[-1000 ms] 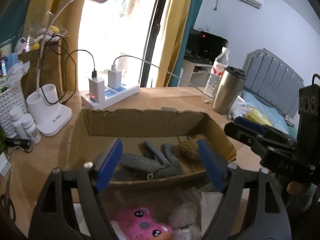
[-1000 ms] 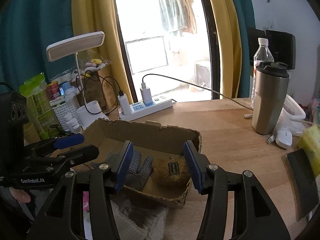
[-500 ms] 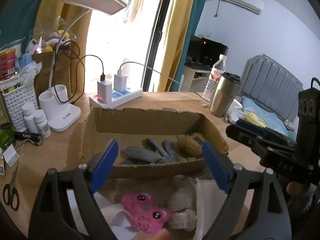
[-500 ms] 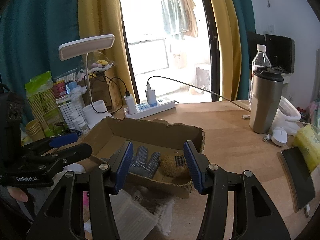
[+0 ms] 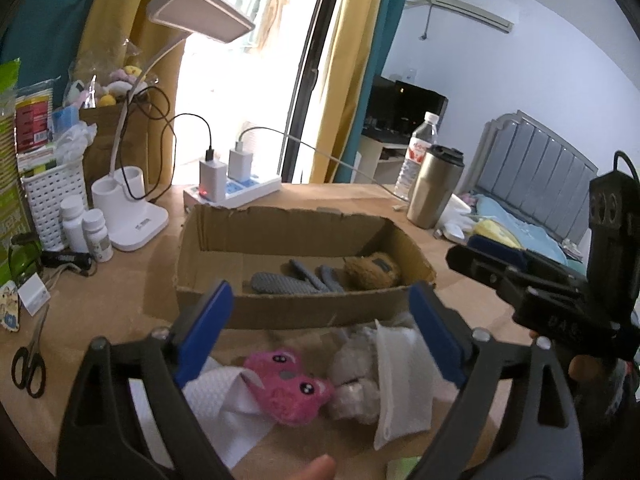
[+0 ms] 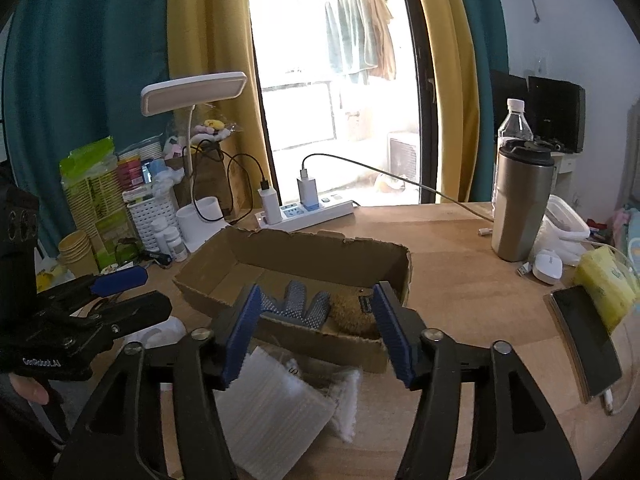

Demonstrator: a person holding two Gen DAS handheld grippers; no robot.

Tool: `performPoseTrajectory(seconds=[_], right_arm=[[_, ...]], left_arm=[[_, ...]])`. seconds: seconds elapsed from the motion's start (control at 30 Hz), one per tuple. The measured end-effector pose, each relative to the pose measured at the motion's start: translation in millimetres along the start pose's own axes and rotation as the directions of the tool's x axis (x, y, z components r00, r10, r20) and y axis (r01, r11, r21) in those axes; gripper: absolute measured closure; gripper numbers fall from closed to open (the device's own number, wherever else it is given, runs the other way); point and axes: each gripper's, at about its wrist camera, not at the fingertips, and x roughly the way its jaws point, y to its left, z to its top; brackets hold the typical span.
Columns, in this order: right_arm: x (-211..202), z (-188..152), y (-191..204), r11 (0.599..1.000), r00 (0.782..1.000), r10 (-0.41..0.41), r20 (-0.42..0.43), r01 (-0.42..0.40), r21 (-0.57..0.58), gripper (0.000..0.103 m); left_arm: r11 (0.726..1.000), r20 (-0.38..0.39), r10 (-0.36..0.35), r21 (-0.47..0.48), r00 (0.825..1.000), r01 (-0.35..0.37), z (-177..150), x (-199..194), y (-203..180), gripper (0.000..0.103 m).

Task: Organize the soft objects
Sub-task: 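Grasp the white wipe with the right tool and lift it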

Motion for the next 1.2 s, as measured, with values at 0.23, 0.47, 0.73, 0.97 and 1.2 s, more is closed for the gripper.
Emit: performPoseTrajectory(seconds=[0.23, 0.47, 0.73, 0.97, 1.2], right_arm=[[-11, -6, 8, 1.0, 1.0, -0.005, 0.003, 0.005, -0.009, 0.04], [-25, -14, 15, 1.0, 1.0, -0.011, 0.005, 0.011, -0.017, 0.04], [-31, -36, 17, 1.0, 0.999, -0.014, -0.037, 0.014, -0.008, 0.04], [-18, -52, 23, 1.0, 0.994, 0.005, -0.108, -0.006, -0.015, 0.04], [5, -63, 34, 0.999, 0.981, 0.014, -0.193, -0.02, -0.029, 0.04]], left_arm=[[1.0, 0.007, -0.008, -0.012, 1.0, 0.009, -8, -13, 1, 0.011], [1.0, 0.027, -0.006, -0.018, 1.0, 0.006, -16, -31, 1, 0.011], [0.999, 0.003, 0.001, -0.032, 1.0, -0.001, -34, -40, 4, 0.011], [0.999, -0.019, 0.007, -0.044, 1.0, -0.008, -50, -41, 5, 0.011], [0.998, -0.033, 0.015, -0.065, 0.999, -0.017, -58, -40, 14, 0.011]])
